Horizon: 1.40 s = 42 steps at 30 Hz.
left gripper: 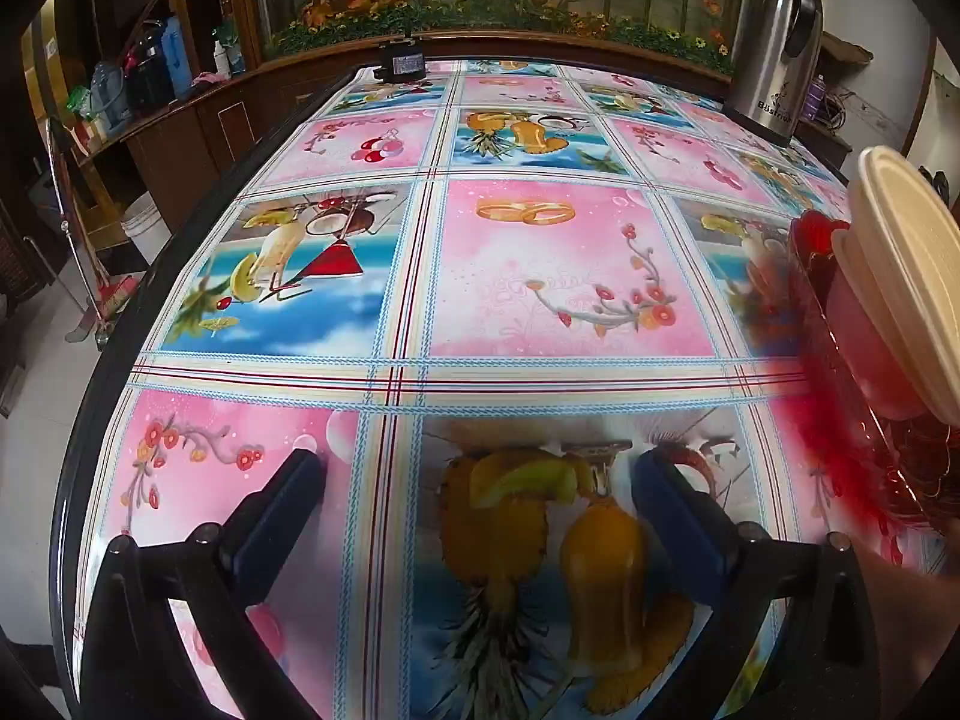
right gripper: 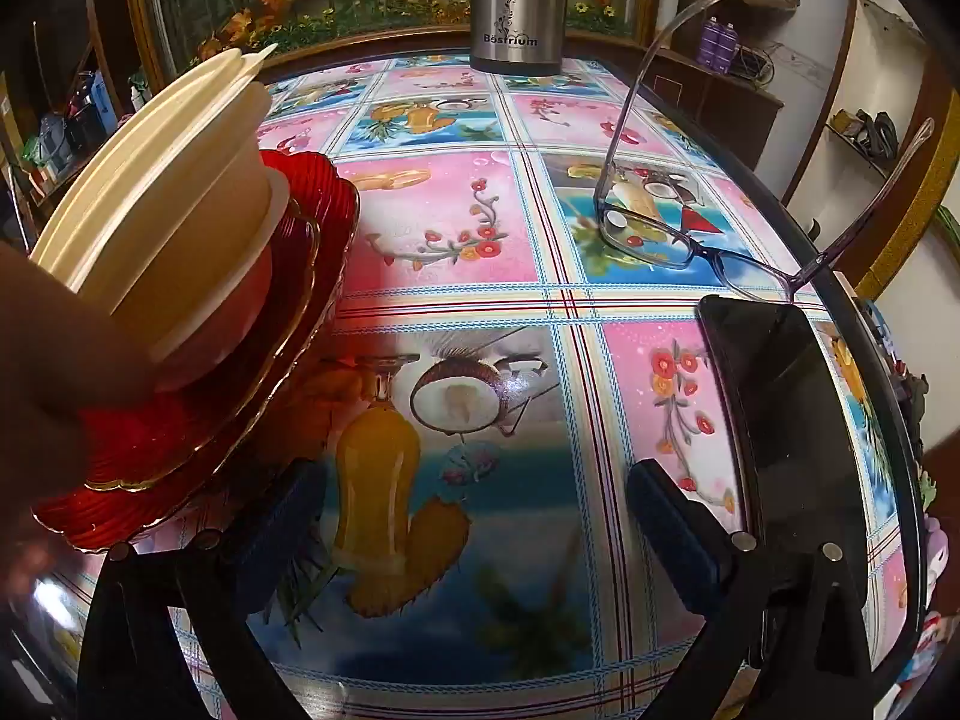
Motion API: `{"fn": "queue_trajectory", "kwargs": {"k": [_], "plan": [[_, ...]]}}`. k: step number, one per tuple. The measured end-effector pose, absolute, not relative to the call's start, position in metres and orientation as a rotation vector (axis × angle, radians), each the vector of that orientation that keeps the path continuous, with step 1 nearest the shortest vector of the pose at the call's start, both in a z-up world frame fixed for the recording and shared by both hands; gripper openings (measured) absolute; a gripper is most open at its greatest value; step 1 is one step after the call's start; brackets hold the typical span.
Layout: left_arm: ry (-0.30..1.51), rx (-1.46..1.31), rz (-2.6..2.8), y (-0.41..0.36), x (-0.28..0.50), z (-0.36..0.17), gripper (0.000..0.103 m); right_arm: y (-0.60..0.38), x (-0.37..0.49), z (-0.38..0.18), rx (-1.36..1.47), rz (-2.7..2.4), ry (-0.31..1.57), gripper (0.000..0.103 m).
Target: Organize plates and bowls
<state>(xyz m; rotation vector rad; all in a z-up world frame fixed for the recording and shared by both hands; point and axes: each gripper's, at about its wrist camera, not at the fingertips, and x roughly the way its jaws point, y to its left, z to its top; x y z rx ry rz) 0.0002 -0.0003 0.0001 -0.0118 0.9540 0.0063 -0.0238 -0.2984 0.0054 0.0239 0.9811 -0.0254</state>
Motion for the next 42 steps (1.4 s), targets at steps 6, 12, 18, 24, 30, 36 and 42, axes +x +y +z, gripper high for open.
{"fn": "queue_trajectory", "kwargs": {"k": [6, 12, 18, 24, 30, 36, 42], "plan": [[0.953, -0.012, 0.006, 0.0001, 0.0, 0.0, 0.103, -0.2993, -0.0237, 0.0061, 0.017, -0.029, 0.989, 0.102], [0.953, -0.012, 0.006, 0.0001, 0.0, 0.0, 0.103, -0.2987, -0.0242, 0.0054, 0.015, -0.03, 0.989, 0.102], [0.953, -0.012, 0.006, 0.0, 0.0, 0.0, 0.103, -0.2984, -0.0245, 0.005, 0.014, -0.03, 0.989, 0.102], [0.953, -0.012, 0.006, 0.0, 0.0001, 0.0, 0.103, -0.2985, -0.024, 0.005, 0.014, -0.03, 0.989, 0.102], [0.953, -0.012, 0.006, -0.0001, -0.0003, 0.0006, 0.103, -0.2978, -0.0232, 0.0048, 0.013, -0.029, 0.99, 0.102], [0.954, -0.012, 0.007, -0.0007, 0.001, 0.0011, 0.103, -0.2987, -0.0248, 0.0064, 0.013, -0.029, 0.989, 0.102], [0.952, -0.012, 0.007, -0.0004, -0.0004, 0.0006, 0.103, -0.2977, -0.0211, 0.0048, 0.011, -0.03, 0.99, 0.102]]}}
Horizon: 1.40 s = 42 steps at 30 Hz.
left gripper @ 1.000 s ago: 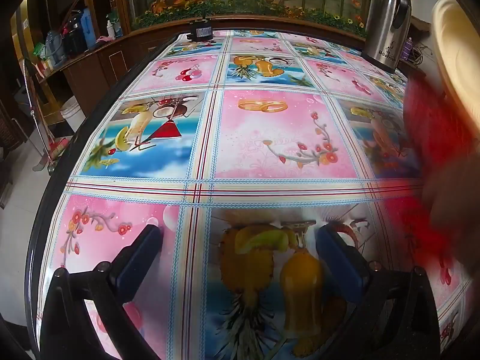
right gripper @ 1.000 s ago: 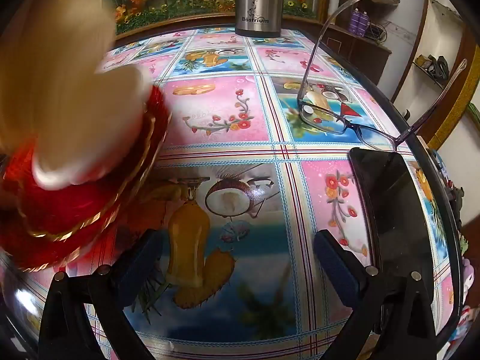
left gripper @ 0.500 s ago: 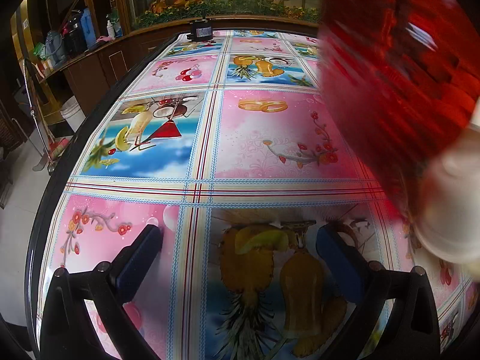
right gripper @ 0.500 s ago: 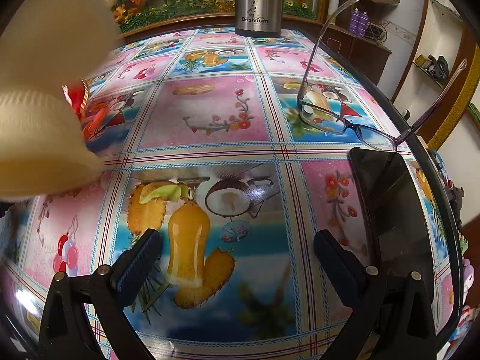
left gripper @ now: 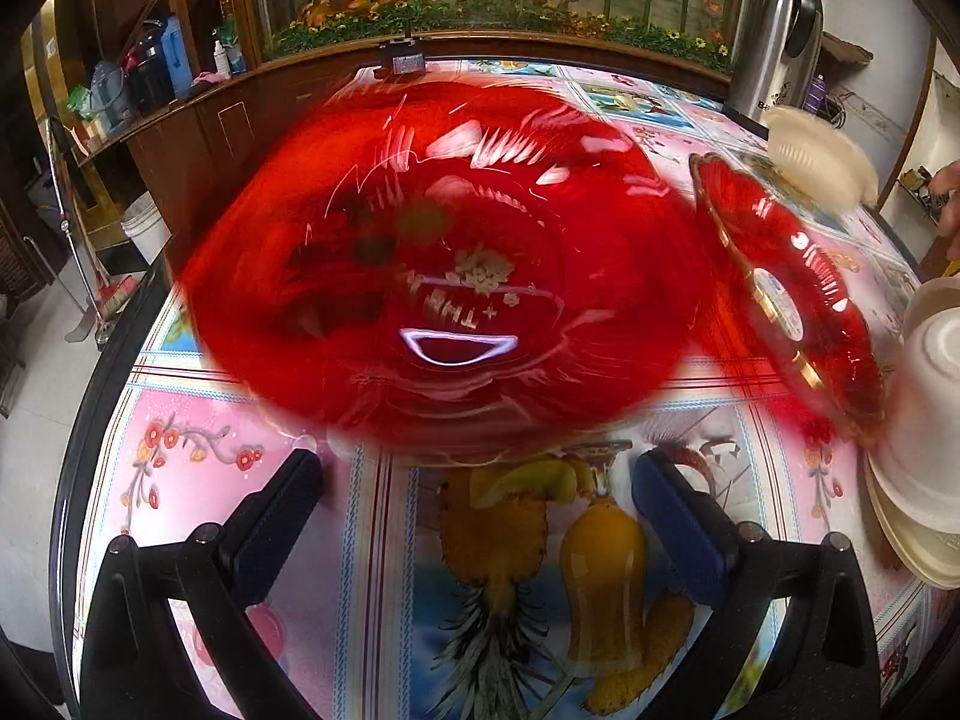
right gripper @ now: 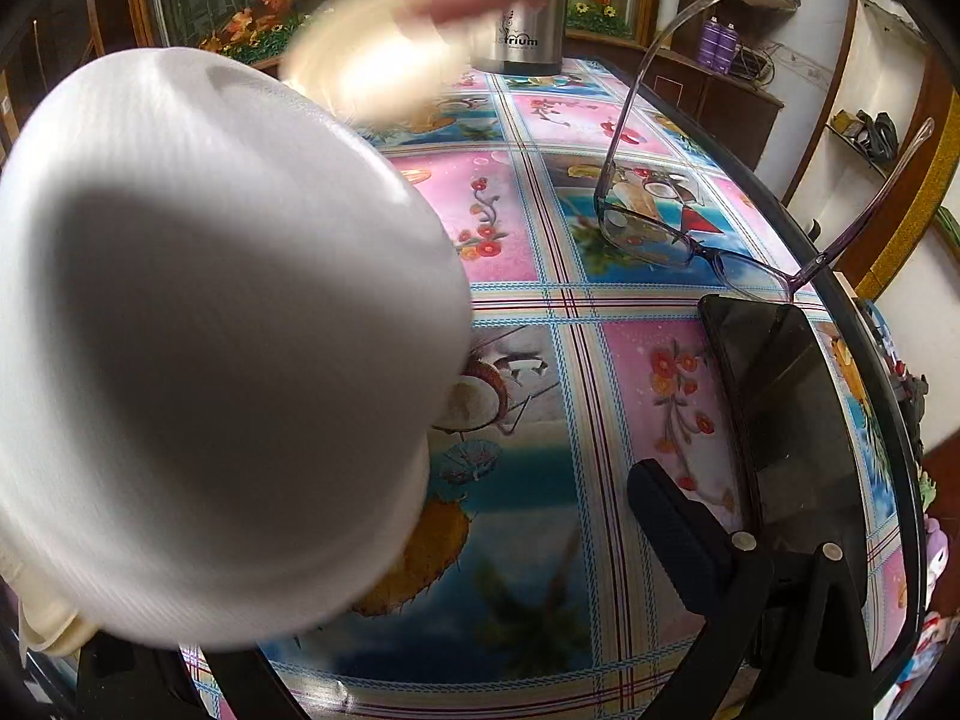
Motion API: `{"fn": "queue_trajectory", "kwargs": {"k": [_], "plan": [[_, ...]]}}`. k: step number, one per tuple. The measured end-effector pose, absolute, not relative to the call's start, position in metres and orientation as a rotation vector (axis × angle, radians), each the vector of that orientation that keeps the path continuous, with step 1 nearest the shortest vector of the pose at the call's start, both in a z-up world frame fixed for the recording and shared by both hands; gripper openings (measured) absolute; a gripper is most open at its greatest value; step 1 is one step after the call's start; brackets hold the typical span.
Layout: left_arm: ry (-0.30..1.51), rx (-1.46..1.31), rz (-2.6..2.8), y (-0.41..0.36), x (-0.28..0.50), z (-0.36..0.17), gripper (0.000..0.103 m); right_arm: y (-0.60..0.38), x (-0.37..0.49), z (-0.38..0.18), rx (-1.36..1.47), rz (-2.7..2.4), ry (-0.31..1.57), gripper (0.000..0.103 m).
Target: Organize plates and bowls
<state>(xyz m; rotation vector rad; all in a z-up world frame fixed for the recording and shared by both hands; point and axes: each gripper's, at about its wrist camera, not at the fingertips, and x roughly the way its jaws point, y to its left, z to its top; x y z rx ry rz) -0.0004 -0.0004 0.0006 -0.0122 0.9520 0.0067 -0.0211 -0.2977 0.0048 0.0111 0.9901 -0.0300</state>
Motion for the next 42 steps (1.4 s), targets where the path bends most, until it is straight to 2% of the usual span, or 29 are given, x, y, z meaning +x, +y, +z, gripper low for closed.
{"fn": "queue_trajectory", "kwargs": {"k": [15, 21, 24, 42], "plan": [[0.954, -0.013, 0.008, -0.002, 0.001, 0.0, 0.103, -0.298, -0.022, 0.003, -0.004, 0.0, 0.988, 0.102], [0.954, -0.013, 0.007, -0.002, 0.001, 0.0, 0.103, -0.311, -0.026, 0.006, 0.087, 0.052, 0.958, 0.103], [0.953, -0.013, 0.007, -0.002, 0.001, 0.0, 0.103, -0.299, -0.025, 0.002, -0.034, 0.018, 0.992, 0.102], [0.953, -0.013, 0.007, 0.0, 0.002, 0.0, 0.103, -0.3, -0.021, 0.001, -0.045, 0.066, 0.99, 0.103]]}}
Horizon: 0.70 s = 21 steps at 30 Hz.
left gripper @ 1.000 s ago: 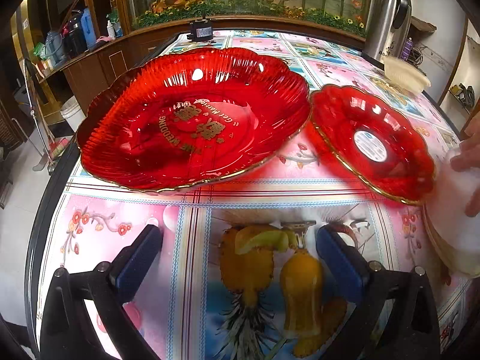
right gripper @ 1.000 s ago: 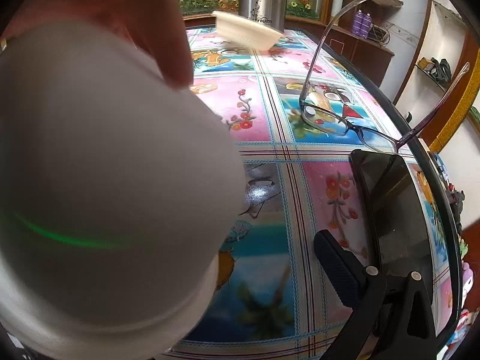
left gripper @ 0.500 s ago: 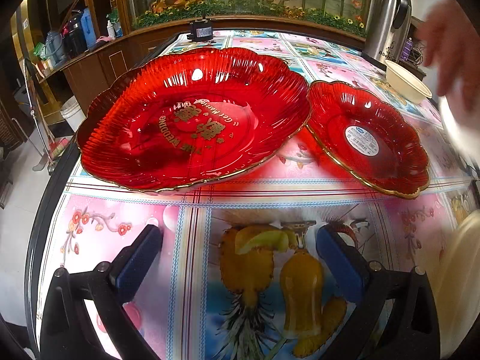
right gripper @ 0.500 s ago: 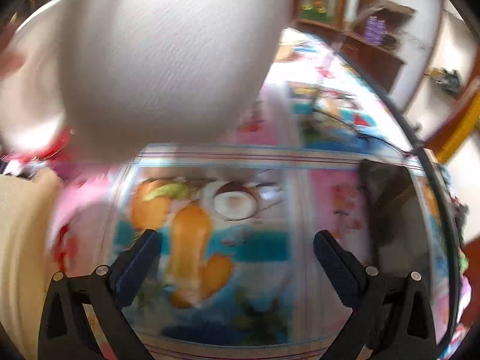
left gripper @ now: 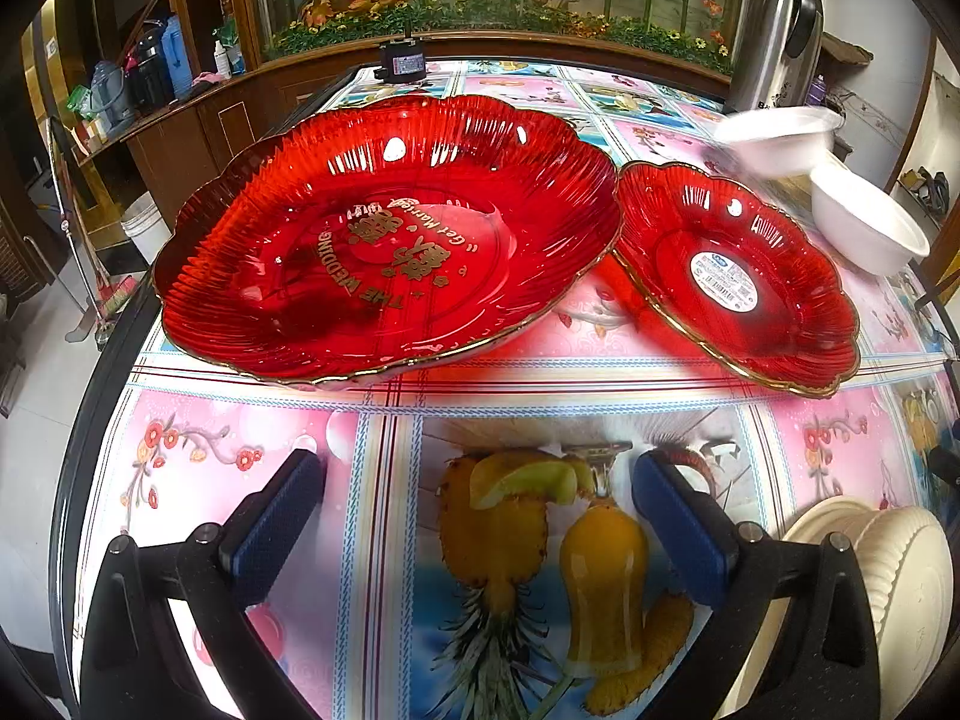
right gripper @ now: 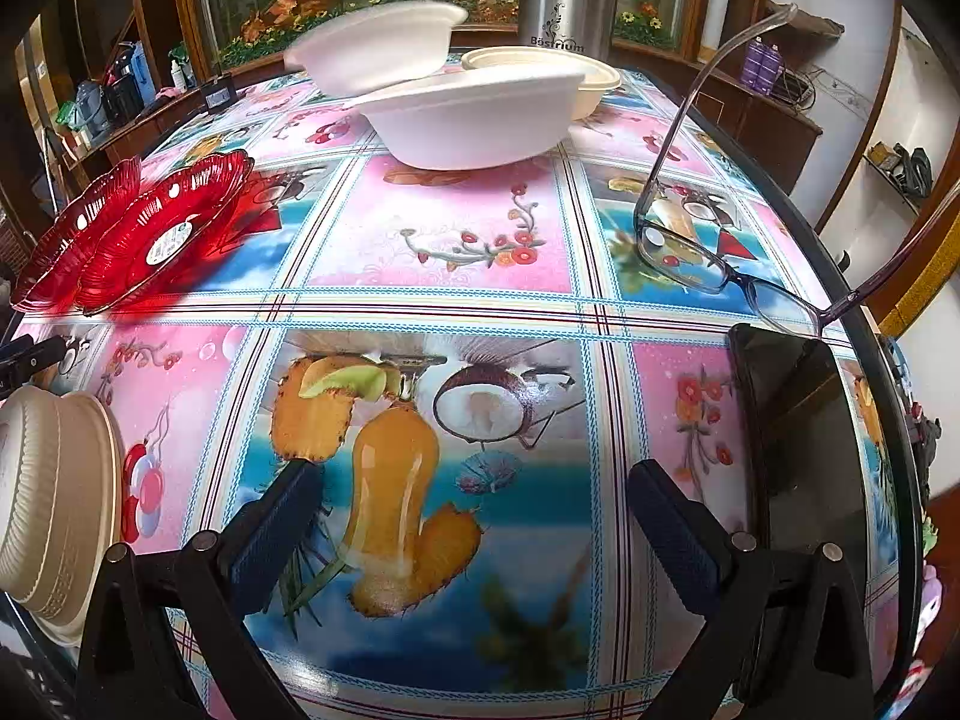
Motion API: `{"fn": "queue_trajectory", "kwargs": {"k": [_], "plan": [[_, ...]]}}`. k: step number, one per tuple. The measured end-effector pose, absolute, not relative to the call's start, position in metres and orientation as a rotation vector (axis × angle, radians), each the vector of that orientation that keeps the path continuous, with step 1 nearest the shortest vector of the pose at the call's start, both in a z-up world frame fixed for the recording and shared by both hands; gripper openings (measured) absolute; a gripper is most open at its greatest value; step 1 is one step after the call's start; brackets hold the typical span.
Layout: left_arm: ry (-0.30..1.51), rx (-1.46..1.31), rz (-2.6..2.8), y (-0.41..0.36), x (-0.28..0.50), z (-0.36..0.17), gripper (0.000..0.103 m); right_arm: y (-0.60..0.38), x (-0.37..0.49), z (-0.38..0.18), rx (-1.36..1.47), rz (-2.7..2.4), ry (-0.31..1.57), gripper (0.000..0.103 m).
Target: Organize plates and bowls
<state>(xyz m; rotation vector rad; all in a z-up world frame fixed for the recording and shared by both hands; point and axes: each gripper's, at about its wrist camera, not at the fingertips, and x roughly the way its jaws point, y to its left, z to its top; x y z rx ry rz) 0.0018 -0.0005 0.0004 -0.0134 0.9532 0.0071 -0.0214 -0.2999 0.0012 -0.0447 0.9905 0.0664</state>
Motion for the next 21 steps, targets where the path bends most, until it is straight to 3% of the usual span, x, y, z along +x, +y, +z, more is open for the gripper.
{"fn": "queue_trajectory", "kwargs": {"k": [21], "plan": [[0.953, -0.013, 0.007, -0.001, 0.002, 0.0, 0.103, -0.293, -0.032, 0.002, -0.061, 0.107, 1.022, 0.103]]}}
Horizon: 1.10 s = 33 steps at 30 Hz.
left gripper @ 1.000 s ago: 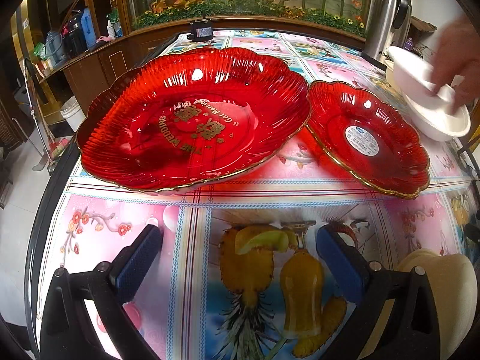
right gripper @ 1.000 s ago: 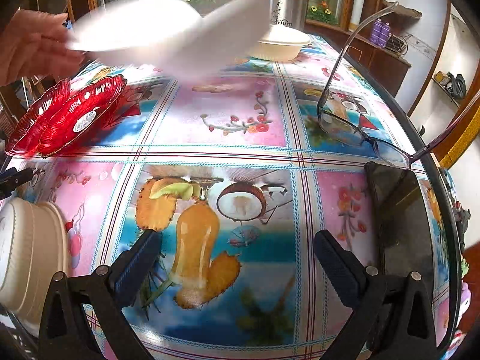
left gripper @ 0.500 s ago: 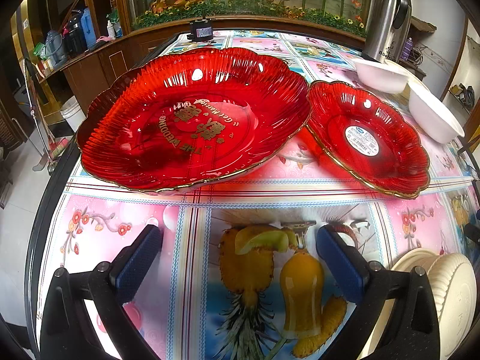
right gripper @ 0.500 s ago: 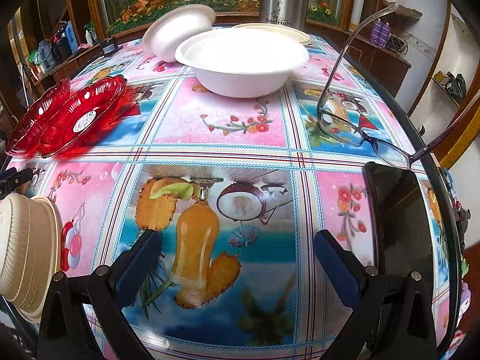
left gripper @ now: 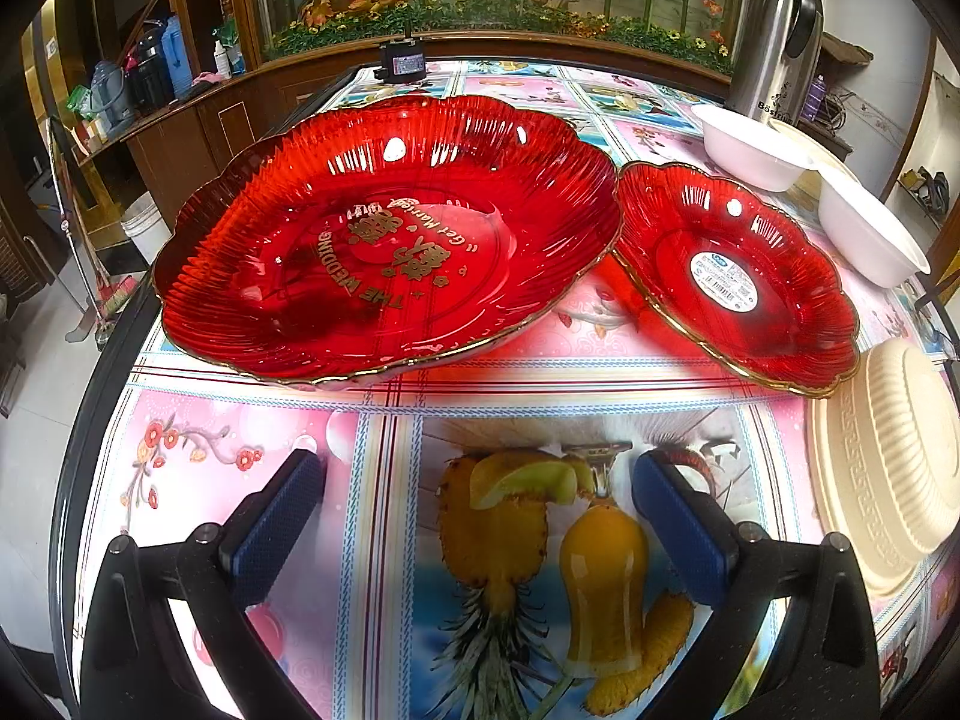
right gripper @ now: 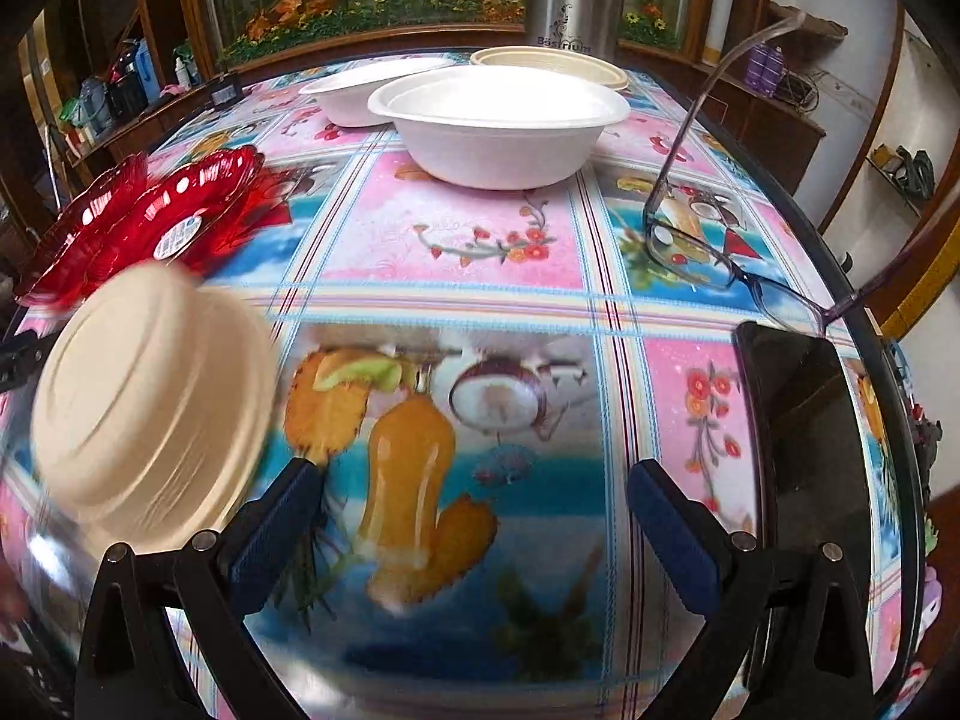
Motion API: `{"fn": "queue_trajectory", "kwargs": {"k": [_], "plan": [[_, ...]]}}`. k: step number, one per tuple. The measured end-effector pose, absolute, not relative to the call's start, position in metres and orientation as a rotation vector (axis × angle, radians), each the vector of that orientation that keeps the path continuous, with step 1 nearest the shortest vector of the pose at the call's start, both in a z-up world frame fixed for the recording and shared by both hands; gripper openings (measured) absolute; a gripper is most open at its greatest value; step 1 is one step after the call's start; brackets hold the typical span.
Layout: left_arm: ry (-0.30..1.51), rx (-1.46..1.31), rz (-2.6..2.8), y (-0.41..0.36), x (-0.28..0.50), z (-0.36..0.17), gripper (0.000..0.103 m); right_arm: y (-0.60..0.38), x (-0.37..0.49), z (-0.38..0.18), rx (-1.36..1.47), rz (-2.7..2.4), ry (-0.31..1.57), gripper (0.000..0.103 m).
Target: Organize plates and bowls
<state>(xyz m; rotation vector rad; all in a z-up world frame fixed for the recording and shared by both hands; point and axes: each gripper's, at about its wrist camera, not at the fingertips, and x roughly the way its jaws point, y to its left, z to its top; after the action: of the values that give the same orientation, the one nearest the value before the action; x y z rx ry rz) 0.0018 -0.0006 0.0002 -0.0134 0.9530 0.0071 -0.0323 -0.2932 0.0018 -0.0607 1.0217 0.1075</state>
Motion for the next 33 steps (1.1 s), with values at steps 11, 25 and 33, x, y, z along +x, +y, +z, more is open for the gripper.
{"fn": "queue_trajectory", "kwargs": {"k": [11, 25, 33], "plan": [[0.953, -0.013, 0.007, 0.0, 0.002, 0.0, 0.103, -0.305, -0.04, 0.015, -0.178, 0.204, 1.126, 0.103], [0.953, -0.013, 0.007, 0.0, 0.002, 0.0, 0.103, -0.329, -0.08, 0.055, -0.329, 0.278, 0.9, 0.103], [0.953, -0.013, 0.007, 0.0, 0.002, 0.0, 0.103, -0.361, -0.075, 0.099, -0.257, 0.261, 0.825, 0.103]]}}
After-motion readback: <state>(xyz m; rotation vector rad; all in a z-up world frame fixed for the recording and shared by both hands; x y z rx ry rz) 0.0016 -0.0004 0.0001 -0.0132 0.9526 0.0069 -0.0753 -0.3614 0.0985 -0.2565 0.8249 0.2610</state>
